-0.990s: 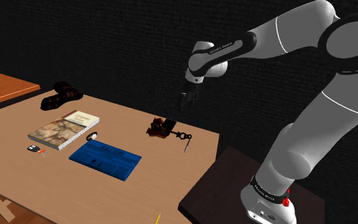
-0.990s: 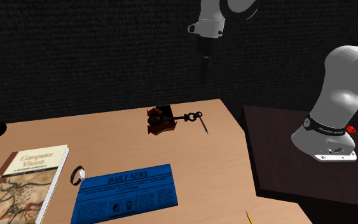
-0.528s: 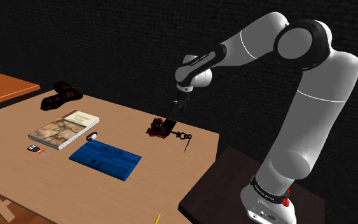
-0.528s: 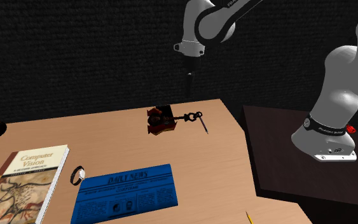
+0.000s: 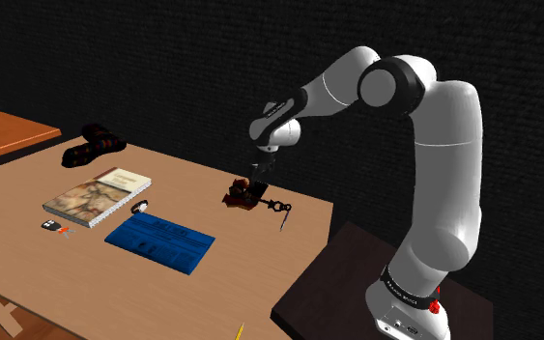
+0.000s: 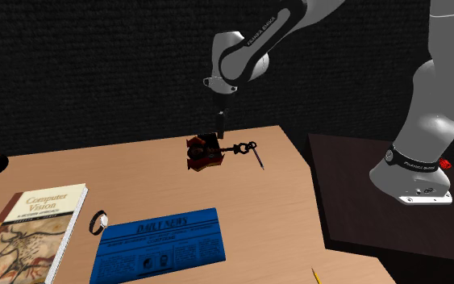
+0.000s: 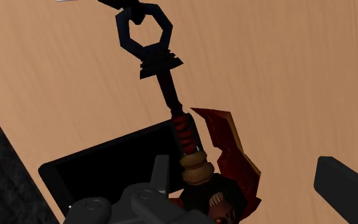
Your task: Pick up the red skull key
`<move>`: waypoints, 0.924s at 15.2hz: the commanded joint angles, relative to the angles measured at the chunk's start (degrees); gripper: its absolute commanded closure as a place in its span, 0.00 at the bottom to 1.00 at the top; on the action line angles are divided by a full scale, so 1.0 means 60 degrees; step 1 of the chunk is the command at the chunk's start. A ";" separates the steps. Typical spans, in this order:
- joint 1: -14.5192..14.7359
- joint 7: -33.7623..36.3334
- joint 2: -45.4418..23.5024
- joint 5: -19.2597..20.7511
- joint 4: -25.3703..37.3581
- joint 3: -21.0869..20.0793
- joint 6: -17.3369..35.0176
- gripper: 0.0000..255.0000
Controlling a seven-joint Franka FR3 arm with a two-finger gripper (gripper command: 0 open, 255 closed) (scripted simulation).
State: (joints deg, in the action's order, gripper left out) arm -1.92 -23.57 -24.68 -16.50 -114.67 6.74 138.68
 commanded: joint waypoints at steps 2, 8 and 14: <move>-0.0120 -0.0118 -0.1154 -0.0097 0.1067 -0.0094 0.0021 0.00; -0.0243 -0.0271 -0.2157 -0.0221 0.1728 -0.0215 0.0326 0.00; -0.0293 -0.0358 -0.2531 -0.0301 0.1839 -0.0284 0.0586 1.00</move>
State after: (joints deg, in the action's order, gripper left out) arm -3.68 -25.72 -39.71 -18.28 -103.77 5.06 142.14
